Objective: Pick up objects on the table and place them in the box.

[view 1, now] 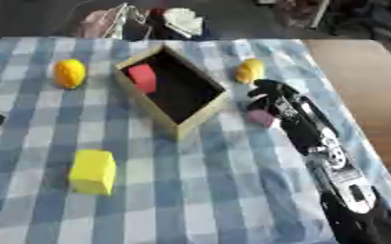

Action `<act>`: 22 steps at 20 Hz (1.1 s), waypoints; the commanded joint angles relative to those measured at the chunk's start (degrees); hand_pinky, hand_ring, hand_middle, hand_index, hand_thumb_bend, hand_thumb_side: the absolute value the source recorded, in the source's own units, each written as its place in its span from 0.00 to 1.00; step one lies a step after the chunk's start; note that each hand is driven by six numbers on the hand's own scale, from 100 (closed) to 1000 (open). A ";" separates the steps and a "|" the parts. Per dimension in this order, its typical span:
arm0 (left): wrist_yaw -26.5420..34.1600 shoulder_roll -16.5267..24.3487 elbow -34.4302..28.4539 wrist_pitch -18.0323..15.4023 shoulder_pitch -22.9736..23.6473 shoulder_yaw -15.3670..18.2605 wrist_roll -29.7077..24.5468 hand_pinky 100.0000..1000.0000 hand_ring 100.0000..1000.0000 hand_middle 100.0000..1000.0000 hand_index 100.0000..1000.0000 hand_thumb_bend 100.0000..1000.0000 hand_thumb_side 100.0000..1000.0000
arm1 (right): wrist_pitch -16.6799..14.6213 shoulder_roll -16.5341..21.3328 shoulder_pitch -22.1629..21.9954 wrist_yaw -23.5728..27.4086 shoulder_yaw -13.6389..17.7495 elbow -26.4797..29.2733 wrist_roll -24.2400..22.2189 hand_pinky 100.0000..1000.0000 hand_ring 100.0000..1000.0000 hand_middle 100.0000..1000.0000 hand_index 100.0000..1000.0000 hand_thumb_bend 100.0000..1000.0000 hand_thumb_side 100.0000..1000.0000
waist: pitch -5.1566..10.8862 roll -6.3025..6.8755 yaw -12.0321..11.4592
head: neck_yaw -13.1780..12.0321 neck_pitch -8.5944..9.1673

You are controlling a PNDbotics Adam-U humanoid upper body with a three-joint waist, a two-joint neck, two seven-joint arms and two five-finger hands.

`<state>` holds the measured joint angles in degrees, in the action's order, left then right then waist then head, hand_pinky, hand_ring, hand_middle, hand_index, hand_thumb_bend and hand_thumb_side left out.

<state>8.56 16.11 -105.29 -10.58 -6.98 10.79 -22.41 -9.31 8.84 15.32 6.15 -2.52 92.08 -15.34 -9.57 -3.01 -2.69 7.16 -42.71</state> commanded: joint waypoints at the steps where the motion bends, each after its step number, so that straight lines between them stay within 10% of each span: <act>1: 0.12 0.93 -0.83 -0.16 -0.21 0.12 -0.10 0.70 0.63 0.57 0.37 0.00 0.53 | -0.19 0.55 0.55 -0.11 0.29 1.09 -0.15 0.74 0.58 0.64 0.80 0.00 0.65 | 0.57 0.65 0.06 | 0.05 0.55; 12: -1.25 4.96 -1.60 -2.37 0.19 -0.33 -3.21 0.72 0.65 0.61 0.65 0.00 0.46 | -0.15 0.59 0.56 -0.20 0.18 0.98 -0.27 0.74 0.58 0.64 0.80 0.00 0.65 | 0.58 0.76 0.21 | -0.03 0.68; 22: -11.75 22.47 -2.55 -14.03 1.72 -5.03 -14.64 0.77 0.73 0.74 0.86 0.00 0.19 | -0.08 0.56 0.77 -0.28 -0.15 0.94 -0.85 0.74 0.58 0.64 0.80 0.00 0.65 | 0.57 1.14 1.31 | -0.47 0.68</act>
<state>-2.00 35.47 -107.00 -23.18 -5.05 6.00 -35.97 -9.25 8.84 15.39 6.08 -2.58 92.08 -15.95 -9.57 -2.93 -1.45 6.84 -42.69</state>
